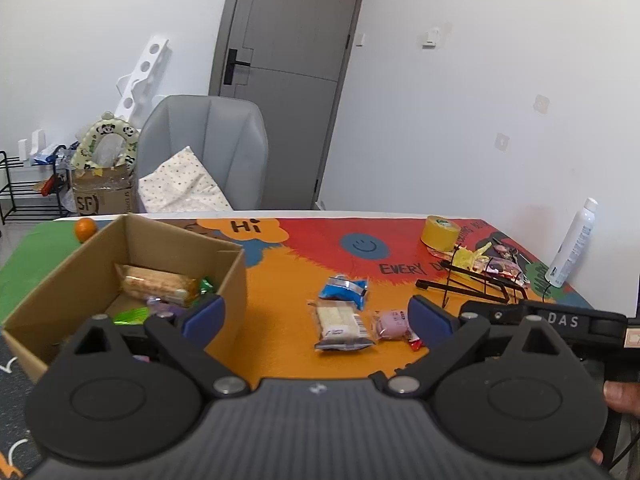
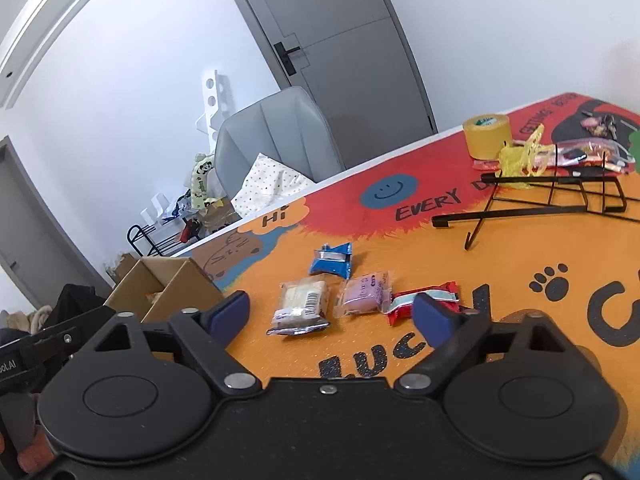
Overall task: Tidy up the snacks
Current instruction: 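Move both tools back toward the white bread pack and pink snack, then grasp the white bread pack with the left tool while the right grasps the red candy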
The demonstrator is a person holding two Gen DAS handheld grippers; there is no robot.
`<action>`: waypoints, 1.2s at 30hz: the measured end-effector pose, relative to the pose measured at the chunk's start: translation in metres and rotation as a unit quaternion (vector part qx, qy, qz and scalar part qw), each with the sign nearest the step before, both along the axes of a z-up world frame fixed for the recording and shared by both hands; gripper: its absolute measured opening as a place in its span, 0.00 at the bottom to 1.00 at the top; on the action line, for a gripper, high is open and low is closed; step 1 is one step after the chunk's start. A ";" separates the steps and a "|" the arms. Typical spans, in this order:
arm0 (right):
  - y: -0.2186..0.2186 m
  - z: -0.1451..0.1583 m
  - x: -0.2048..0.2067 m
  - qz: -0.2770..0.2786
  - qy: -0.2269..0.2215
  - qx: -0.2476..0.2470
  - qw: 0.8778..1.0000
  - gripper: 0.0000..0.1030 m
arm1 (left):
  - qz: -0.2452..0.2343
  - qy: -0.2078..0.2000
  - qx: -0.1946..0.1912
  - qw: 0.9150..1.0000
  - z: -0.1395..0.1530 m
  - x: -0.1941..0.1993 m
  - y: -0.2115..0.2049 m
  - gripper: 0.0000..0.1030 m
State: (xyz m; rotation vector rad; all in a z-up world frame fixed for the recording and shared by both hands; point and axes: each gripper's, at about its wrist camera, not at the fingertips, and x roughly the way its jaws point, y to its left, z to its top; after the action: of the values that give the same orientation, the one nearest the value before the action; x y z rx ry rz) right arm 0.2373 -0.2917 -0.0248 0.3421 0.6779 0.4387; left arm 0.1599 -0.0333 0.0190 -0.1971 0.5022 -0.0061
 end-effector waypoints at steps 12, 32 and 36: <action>-0.008 -0.023 0.035 -0.010 0.024 0.013 1.000 0.70 | -0.018 0.034 -0.013 0.999 -0.026 0.049 -0.019 0.87; -0.002 -0.072 0.101 -0.009 0.084 0.009 0.996 0.58 | 0.001 0.089 -0.022 0.996 -0.073 0.126 -0.037 0.76; -0.005 -0.079 0.099 -0.012 0.098 0.012 0.995 0.58 | 0.008 0.099 -0.011 0.995 -0.086 0.137 -0.039 0.76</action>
State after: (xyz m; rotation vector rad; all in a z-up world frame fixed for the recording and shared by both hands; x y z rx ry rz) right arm 0.3368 -0.2966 -0.1034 0.4186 0.8590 0.3925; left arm 0.2968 -0.0726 -0.0674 -0.2256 0.6982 0.0244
